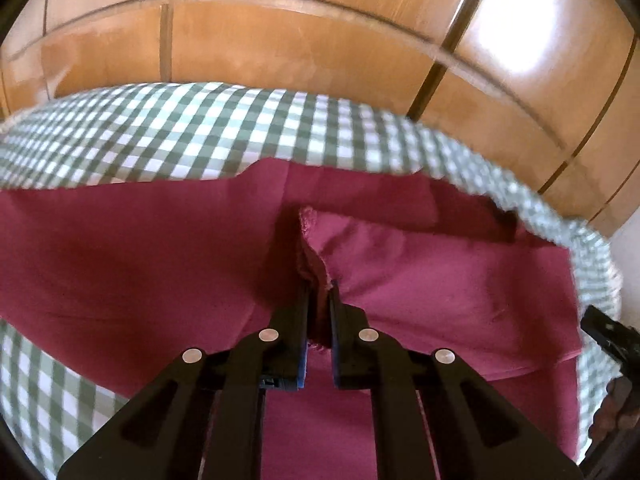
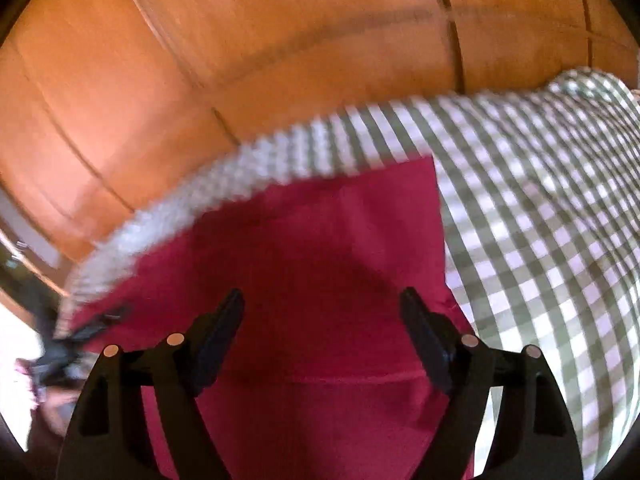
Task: Fold small clothes
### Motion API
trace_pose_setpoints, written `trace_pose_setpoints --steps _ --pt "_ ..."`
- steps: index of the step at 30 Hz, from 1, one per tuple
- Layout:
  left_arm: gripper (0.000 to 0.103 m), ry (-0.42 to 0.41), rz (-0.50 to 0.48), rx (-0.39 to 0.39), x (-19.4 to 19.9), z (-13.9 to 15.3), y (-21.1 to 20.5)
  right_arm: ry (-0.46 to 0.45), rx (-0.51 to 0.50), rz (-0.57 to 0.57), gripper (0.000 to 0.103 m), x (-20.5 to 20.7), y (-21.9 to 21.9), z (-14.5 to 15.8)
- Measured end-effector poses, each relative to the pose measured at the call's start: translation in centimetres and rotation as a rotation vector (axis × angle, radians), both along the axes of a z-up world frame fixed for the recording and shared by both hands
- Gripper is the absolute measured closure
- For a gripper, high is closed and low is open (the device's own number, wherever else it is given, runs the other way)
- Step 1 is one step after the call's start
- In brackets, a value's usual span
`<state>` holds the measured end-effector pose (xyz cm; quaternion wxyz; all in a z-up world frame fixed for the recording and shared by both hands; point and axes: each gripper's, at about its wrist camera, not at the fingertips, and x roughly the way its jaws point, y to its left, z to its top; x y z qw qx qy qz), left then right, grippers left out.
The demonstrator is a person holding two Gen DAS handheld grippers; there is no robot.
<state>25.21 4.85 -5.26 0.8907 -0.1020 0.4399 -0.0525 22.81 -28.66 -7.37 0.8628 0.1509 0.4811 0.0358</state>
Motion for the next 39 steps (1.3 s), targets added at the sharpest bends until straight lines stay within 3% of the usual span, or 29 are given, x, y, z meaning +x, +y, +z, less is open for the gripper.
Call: trace_pose_setpoints --steps 1,2,3,4,6,7,9,10,15,19,22,24,26,30,35,38,39 --pt "0.092 0.019 0.007 0.047 0.1 -0.7 -0.1 0.021 -0.046 0.001 0.025 0.3 0.6 -1.6" --pt "0.091 0.026 0.007 0.065 0.0 -1.3 0.0 -0.018 -0.091 0.011 0.022 0.0 1.2 -1.7" --pt "0.090 0.014 0.007 0.065 -0.3 -1.4 0.2 -0.044 -0.164 0.032 0.020 -0.3 2.4 -1.8" --pt "0.082 0.001 0.012 0.070 -0.6 -1.2 0.5 -0.051 -0.198 0.031 0.019 -0.5 2.9 -1.9" --pt "0.074 -0.007 0.028 0.045 -1.4 -0.8 1.4 -0.050 -0.203 0.015 0.018 -0.8 3.1 -1.7" --pt "0.055 -0.014 0.052 0.022 -2.1 -0.5 2.3 -0.049 -0.191 0.009 0.016 -0.9 3.1 -1.4" --pt "0.040 -0.055 0.116 0.013 -3.6 0.3 4.1 -0.078 -0.170 0.004 0.014 -2.0 3.0 0.1" --pt "0.040 -0.075 0.141 -0.008 -4.5 0.7 5.4 -0.101 -0.163 0.003 0.013 -2.8 3.1 1.0" --pt "0.040 -0.029 0.324 -0.159 -8.1 0.0 13.7 -0.122 -0.149 0.068 0.011 -7.3 5.1 1.6" --pt "0.040 -0.033 0.483 -0.259 -10.9 -1.1 20.5 -0.091 -0.203 0.140 0.011 -9.5 8.2 -0.2" --pt "0.040 -0.051 0.617 -0.300 -12.5 -1.4 25.6 -0.084 -0.302 0.176 0.008 -10.6 9.9 -1.8" --pt "0.040 -0.058 0.708 -0.295 -13.3 -1.3 28.4 -0.082 -0.321 0.178 0.003 -10.5 10.3 -2.3" --pt "0.040 -0.052 0.769 -0.341 -13.7 -1.7 31.7 -0.048 -0.289 0.176 0.002 -10.0 9.9 -2.8" --pt "0.040 -0.077 0.824 -0.427 -13.4 -1.9 36.0 -0.041 -0.272 0.170 0.002 -10.2 9.6 -3.0" --pt "0.051 -0.046 0.854 -0.474 -11.8 -3.1 39.1 -0.062 -0.281 0.166 0.002 -10.5 9.8 -2.8" --pt "0.061 -0.037 0.870 -0.443 -11.0 -3.4 39.5 -0.063 -0.282 0.166 0.002 -10.3 9.8 -2.8" --pt "0.073 -0.033 0.866 -0.428 -10.7 -3.4 39.7 -0.064 -0.282 0.166 0.002 -10.3 9.8 -2.8"
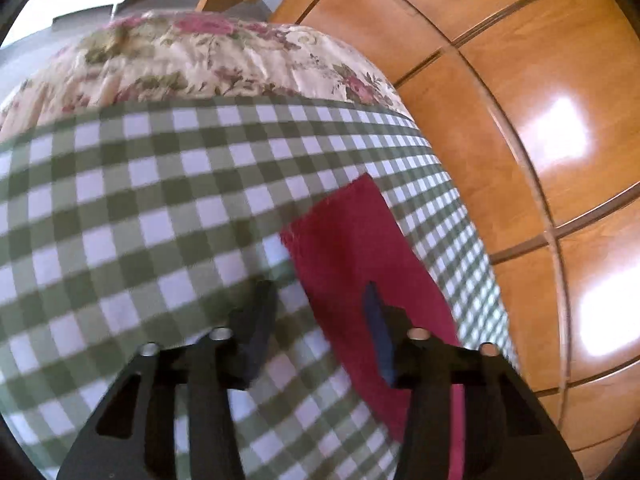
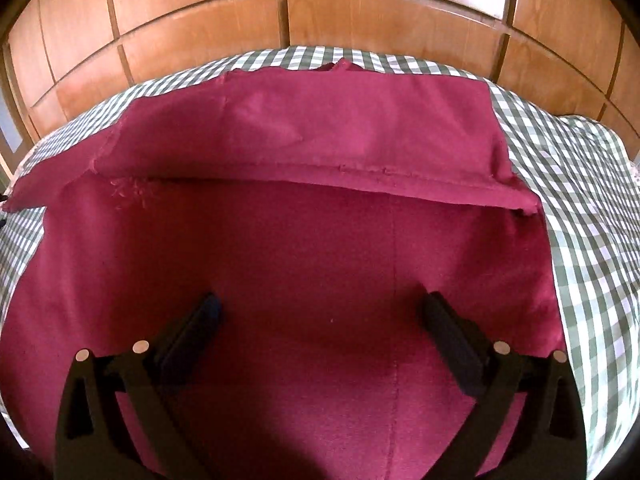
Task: Fold small clothes
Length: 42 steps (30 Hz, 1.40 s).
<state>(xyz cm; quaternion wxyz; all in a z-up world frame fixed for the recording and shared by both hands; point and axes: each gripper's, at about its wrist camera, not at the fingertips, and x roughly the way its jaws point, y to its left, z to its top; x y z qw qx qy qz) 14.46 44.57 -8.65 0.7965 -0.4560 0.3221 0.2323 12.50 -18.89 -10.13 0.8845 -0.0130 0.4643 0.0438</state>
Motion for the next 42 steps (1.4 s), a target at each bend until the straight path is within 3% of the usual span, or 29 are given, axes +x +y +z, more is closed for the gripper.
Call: trace_pose_setpoints --steps 1,2,8,14,18,23,25,27,29,31,32,37,39,42 --pt "0.089 0.002 -0.025 0.002 0.5 0.0 0.0 -0.001 0.000 0.000 0.002 0.0 0.0 0.0" --pt "0.094 0.003 -0.043 0.002 0.8 0.2 -0.2 -0.001 0.000 0.000 0.002 0.1 0.1 0.0" --pt "0.097 -0.166 -0.216 0.090 1.0 5.2 -5.9 -0.005 -0.002 -0.002 0.002 0.0 0.1 0.0" --pt "0.097 -0.326 -0.480 0.117 1.8 9.4 -18.0 -0.007 0.006 -0.003 0.002 0.0 0.1 0.1" --pt "0.097 -0.335 -0.666 0.132 2.7 9.0 -26.8 -0.009 0.018 -0.003 0.002 0.0 -0.1 0.1" --pt "0.097 -0.237 -0.879 0.140 4.3 5.2 -37.0 -0.006 0.033 -0.002 0.002 0.0 -0.3 0.1" --pt "0.097 -0.195 -0.929 0.196 4.2 4.2 -39.7 0.000 0.037 0.003 0.002 0.1 -0.3 0.2" --pt "0.089 -0.157 -0.944 0.254 4.0 3.7 -40.8 0.010 0.049 0.005 0.002 0.2 -0.5 0.4" --pt "0.078 -0.153 -0.963 0.281 3.1 3.6 -40.8 0.011 0.097 0.001 0.012 0.5 -0.7 1.3" --pt "0.041 -0.159 -0.946 0.314 1.9 4.0 -40.0 0.012 0.195 0.015 0.019 0.9 -0.6 2.3" --pt "0.036 -0.170 -0.925 0.313 1.4 4.1 -39.3 0.021 0.267 0.032 0.022 1.3 -0.3 2.8" --pt "0.035 -0.150 -0.807 0.334 -1.7 4.3 -35.1 0.117 0.485 0.135 0.040 4.6 3.8 3.2" --pt "0.035 -0.127 -0.760 0.339 -2.5 3.9 -33.4 0.181 0.541 0.176 0.040 6.5 6.2 2.4" --pt "0.035 -0.090 -0.692 0.377 -3.3 3.5 -31.2 0.243 0.528 0.188 0.049 8.8 9.9 0.7"
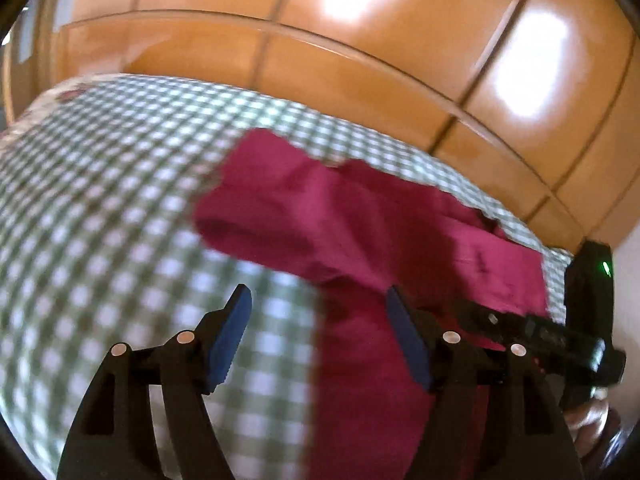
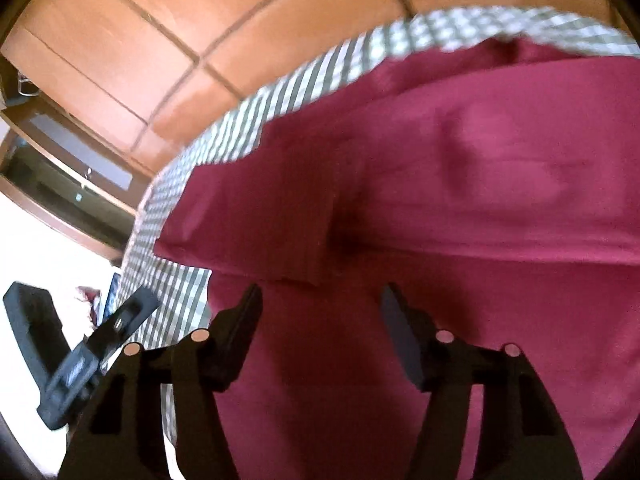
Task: Fold small clothes
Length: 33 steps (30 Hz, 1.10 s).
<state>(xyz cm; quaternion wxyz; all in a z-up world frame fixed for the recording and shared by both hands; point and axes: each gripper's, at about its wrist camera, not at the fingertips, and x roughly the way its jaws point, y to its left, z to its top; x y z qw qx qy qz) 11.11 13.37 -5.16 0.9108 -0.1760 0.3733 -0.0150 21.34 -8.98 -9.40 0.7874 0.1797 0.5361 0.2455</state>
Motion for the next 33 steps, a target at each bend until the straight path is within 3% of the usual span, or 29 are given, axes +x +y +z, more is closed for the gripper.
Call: trace_pose_setpoints --steps 1,4,8,13,18,22,27,30,33 --pt "0.035 0.017 0.022 0.005 -0.1 -0.3 0.7 -0.001 -0.019 -0.001 0.053 0.8 1.0 -0.2" --pt "0.035 0.056 0.070 0.006 -0.2 -1.3 2.0 -0.030 -0.103 -0.009 0.090 2.2 2.7 0.7" --pt "0.029 0.093 0.106 -0.006 0.6 -2.1 2.4 -0.186 -0.112 0.002 0.093 1.3 2.1 5.3" --pt "0.029 0.125 0.144 -0.028 3.1 -2.5 1.3 -0.402 -0.117 -0.059 0.098 0.3 -1.9 12.5" --pt "0.029 0.165 0.171 0.032 6.0 -2.8 -0.8 -0.520 -0.181 -0.160 0.098 -0.9 -7.7 15.3" --pt "0.029 0.218 0.195 0.106 7.1 -3.9 -1.6 -0.484 -0.247 -0.279 0.098 -1.2 -13.4 13.3" --pt "0.029 0.214 0.181 0.164 6.5 -4.7 -2.8 -0.300 -0.318 -0.417 0.098 -1.0 -19.8 6.0" --pt "0.029 0.213 0.166 0.212 6.3 -5.0 -3.7 -0.180 -0.348 -0.437 0.098 -1.0 -21.1 1.3" --pt "0.029 0.217 0.151 0.223 6.0 -4.9 -4.0 -0.203 -0.343 -0.453 0.098 -1.8 -20.9 0.2"
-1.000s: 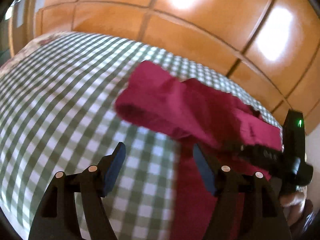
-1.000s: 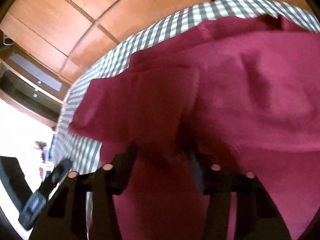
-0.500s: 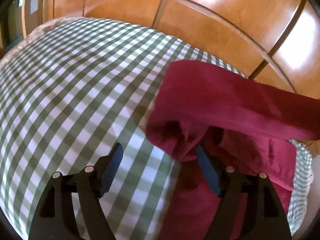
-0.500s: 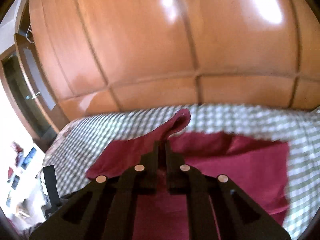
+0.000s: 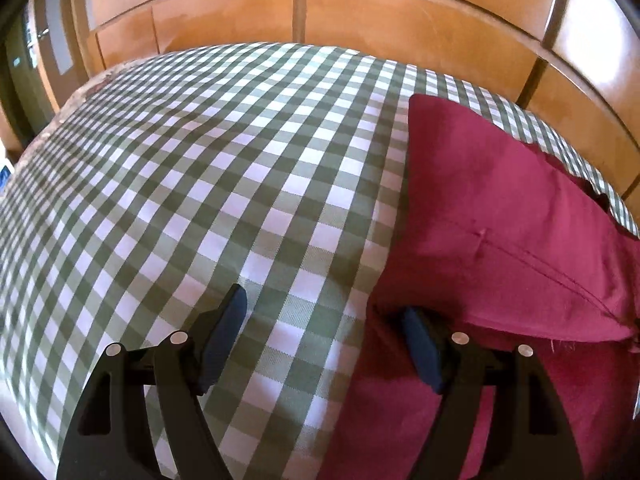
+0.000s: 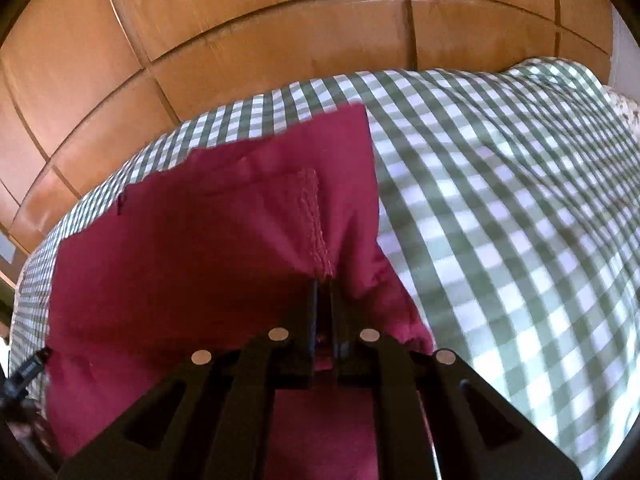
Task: Fold small clothes
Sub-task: 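Press the folded red top flat with both grippers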
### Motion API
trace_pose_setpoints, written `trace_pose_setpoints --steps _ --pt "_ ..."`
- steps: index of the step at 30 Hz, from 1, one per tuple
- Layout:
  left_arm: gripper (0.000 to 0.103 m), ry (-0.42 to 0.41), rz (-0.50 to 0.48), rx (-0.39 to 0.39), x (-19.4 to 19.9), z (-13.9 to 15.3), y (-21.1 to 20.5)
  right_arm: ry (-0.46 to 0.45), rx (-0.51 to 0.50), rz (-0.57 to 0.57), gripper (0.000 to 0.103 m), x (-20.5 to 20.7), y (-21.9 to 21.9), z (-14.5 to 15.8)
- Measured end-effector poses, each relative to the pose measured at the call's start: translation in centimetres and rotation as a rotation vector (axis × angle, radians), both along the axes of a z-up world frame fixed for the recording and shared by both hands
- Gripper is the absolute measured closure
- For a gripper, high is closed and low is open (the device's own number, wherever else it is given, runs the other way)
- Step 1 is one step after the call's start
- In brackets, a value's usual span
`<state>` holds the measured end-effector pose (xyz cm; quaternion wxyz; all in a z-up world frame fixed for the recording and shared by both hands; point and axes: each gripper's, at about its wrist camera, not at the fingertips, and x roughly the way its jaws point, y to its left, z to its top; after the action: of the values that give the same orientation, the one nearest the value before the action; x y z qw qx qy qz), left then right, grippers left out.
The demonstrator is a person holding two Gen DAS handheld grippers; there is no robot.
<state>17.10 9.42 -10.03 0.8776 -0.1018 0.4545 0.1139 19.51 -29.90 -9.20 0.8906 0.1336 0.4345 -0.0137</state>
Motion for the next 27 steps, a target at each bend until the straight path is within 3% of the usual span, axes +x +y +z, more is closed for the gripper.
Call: trace_pose_setpoints --steps 1,3,4,5,9,14,19,23,27 --pt "0.030 -0.003 -0.006 -0.014 -0.3 0.2 0.1 0.006 0.014 -0.006 0.097 -0.1 0.0 0.2" --pt "0.030 -0.027 -0.021 -0.043 -1.3 1.1 0.4 0.006 0.023 -0.016 0.082 -0.6 -0.4 0.9" --pt "0.030 -0.064 -0.031 -0.055 -2.1 2.1 0.5 -0.006 0.032 -0.017 0.063 -1.1 -0.6 1.4" --pt "0.030 -0.114 -0.043 -0.061 -2.8 3.3 0.6 -0.027 0.027 -0.032 0.055 -1.8 -1.1 2.4" --pt "0.030 -0.259 -0.127 -0.098 -2.9 6.8 0.0 -0.095 0.034 -0.013 0.052 -2.8 -0.8 5.0" --pt "0.030 -0.288 -0.240 -0.088 1.4 7.5 -3.5 -0.097 -0.007 0.099 0.051 0.0 3.7 5.5" --pt "0.032 -0.230 -0.299 -0.079 6.7 5.6 -6.5 -0.007 -0.094 0.129 0.045 3.6 5.4 2.4" --pt "0.042 -0.098 -0.267 -0.041 10.3 1.3 -6.6 -0.012 -0.105 0.125 0.042 4.4 4.7 -0.2" --pt "0.042 -0.128 -0.272 0.001 10.1 0.4 -6.7 -0.046 -0.124 0.128 0.041 4.1 5.0 -0.8"
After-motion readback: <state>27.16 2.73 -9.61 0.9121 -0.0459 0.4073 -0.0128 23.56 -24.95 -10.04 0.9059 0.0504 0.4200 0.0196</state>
